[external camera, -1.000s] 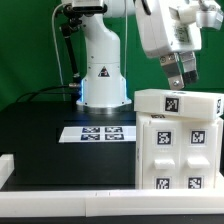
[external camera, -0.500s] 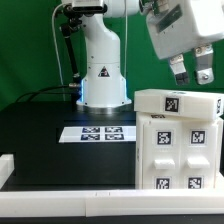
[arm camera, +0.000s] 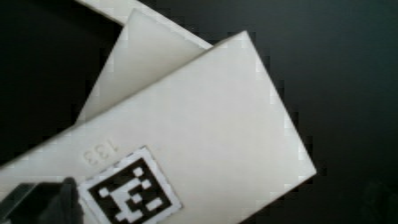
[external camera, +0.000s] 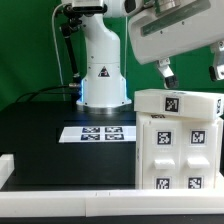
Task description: Assemble cabinet
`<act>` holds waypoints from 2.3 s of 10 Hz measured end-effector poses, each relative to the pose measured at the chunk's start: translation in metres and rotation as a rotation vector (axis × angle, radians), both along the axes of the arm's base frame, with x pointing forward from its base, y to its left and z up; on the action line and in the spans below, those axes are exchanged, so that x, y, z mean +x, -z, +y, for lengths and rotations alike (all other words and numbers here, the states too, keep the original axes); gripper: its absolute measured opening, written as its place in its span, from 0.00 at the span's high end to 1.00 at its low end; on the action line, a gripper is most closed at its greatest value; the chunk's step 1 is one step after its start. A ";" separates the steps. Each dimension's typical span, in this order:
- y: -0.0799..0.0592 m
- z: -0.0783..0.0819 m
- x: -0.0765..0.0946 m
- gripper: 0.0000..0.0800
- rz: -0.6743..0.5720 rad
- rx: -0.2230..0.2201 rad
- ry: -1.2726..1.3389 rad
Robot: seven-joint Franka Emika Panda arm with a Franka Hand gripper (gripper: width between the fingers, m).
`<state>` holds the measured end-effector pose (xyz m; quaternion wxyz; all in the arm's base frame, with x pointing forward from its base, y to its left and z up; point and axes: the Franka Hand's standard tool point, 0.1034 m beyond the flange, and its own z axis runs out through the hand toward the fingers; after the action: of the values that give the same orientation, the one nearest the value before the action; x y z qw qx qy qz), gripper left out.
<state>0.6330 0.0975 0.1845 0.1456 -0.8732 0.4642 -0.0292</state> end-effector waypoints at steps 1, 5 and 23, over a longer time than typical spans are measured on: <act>0.000 0.000 -0.001 0.00 -0.020 -0.029 -0.109; -0.002 0.002 -0.003 0.00 -0.100 -0.205 -0.714; 0.023 -0.018 -0.017 0.00 -0.200 -0.373 -1.799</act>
Offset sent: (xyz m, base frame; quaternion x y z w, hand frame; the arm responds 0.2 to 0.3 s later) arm 0.0033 0.0089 0.0047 -0.0377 -0.0038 -0.4266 0.9036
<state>0.6160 0.0797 0.1613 0.0100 -0.9077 -0.4159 -0.0545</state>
